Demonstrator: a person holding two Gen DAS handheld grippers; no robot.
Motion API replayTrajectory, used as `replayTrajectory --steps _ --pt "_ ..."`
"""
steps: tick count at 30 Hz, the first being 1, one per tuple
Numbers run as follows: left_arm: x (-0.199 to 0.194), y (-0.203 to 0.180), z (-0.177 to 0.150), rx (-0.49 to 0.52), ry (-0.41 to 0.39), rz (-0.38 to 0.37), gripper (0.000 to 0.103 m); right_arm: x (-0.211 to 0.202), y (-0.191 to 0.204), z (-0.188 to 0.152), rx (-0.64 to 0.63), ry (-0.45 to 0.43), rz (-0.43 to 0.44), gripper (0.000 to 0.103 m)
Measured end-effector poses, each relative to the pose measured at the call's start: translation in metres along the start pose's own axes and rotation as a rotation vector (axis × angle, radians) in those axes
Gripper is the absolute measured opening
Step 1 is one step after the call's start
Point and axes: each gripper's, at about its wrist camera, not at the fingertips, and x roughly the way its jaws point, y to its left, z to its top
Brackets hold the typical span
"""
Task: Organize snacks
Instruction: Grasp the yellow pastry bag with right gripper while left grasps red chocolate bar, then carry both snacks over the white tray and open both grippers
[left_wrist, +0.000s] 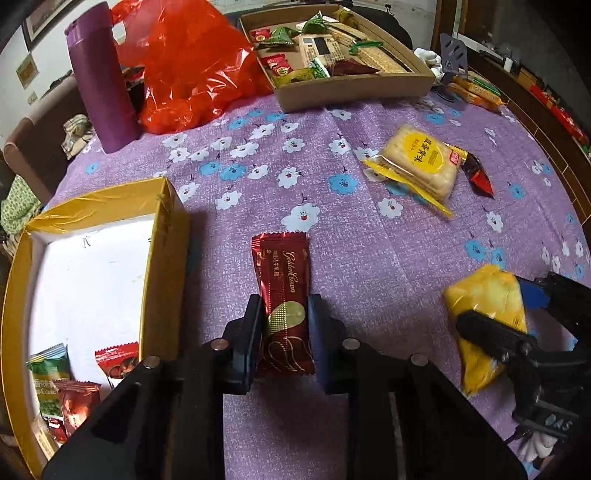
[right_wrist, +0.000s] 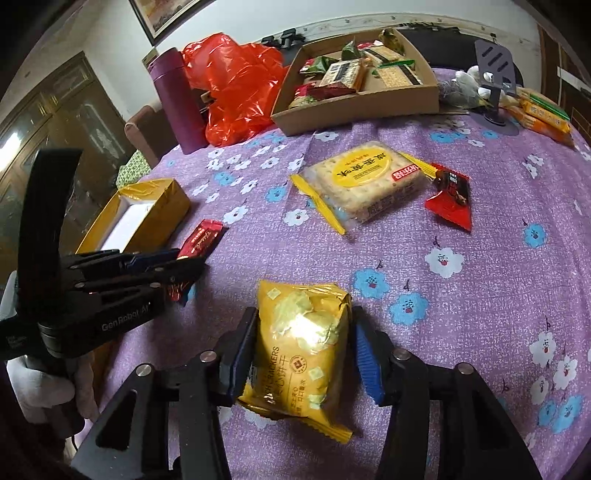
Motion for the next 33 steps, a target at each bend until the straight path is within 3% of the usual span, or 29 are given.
replayTrajectory --steps 2,10,17,22,24,25,26,33 --pt "-0.006 0.002 -0.005 -0.025 -0.017 -0.027 0.021 0.001 0.005 -0.001 -0.022 0.006 -0.012 0.064" --pt "-0.065 0.027 -0.032 -0.136 -0.137 -0.101 0.022 0.004 0.026 -0.01 -0.115 0.012 -0.1 0.07" --pt "-0.119 0.08 -0.078 -0.269 -0.254 -0.089 0.022 -0.002 0.039 -0.023 -0.13 0.028 -0.164 0.072" --pt "-0.135 0.111 -0.109 -0.348 -0.297 -0.059 0.022 -0.003 0.049 -0.034 -0.162 0.039 -0.205 0.075" --pt "-0.138 0.123 -0.119 -0.377 -0.303 -0.04 0.022 -0.004 0.053 -0.037 -0.176 0.041 -0.209 0.071" --pt "-0.138 0.13 -0.123 -0.391 -0.307 -0.03 0.022 -0.006 0.056 -0.039 -0.195 0.037 -0.209 0.054" --pt "-0.139 0.137 -0.128 -0.409 -0.31 -0.022 0.022 -0.008 0.059 -0.039 -0.204 0.045 -0.205 0.047" --pt "-0.122 0.174 -0.148 -0.505 -0.28 -0.019 0.022 -0.042 0.096 -0.026 -0.214 -0.055 -0.11 0.047"
